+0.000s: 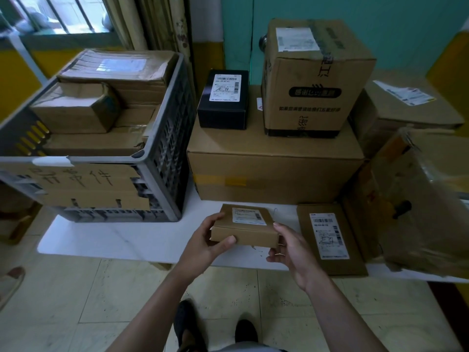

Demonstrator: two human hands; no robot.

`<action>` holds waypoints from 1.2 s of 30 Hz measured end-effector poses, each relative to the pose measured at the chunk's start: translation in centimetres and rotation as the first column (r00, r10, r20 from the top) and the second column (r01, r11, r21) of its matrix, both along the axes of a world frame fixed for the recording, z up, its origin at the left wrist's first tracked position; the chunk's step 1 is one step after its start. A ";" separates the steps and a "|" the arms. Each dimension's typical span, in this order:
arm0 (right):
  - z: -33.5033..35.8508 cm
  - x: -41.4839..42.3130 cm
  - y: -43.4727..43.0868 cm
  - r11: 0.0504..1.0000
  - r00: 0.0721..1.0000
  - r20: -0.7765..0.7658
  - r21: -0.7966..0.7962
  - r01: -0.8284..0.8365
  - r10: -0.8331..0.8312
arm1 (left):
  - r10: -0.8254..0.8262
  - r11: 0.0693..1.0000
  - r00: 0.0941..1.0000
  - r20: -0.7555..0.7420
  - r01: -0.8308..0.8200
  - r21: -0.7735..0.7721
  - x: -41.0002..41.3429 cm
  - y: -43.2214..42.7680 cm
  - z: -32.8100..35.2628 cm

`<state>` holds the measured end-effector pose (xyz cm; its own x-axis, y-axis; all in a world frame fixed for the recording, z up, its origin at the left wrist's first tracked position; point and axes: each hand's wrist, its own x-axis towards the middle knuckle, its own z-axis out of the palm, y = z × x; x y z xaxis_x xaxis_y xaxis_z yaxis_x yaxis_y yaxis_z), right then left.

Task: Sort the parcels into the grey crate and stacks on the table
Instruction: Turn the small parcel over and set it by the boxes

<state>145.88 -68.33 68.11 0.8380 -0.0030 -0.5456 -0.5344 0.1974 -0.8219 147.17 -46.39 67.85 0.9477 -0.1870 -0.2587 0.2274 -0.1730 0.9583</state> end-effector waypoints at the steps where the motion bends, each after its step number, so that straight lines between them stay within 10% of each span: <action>1: 0.0 0.0 0.0 1.000 1.000 0.003 0.002 0.002 -0.002 | 0.002 1.000 1.000 -0.001 -0.002 0.003 -0.1 0.0 0.0; 36: 1.4 -1.2 1.6 0.949 0.931 -0.182 0.058 -0.311 0.316 | 0.077 0.992 0.991 0.108 -0.087 0.090 0.1 -1.8 1.1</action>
<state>144.67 -66.76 69.54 0.6773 0.2606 -0.6880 -0.7155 0.0161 -0.6984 147.24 -48.20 68.97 0.9816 -0.0869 -0.1702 0.1441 -0.2482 0.9579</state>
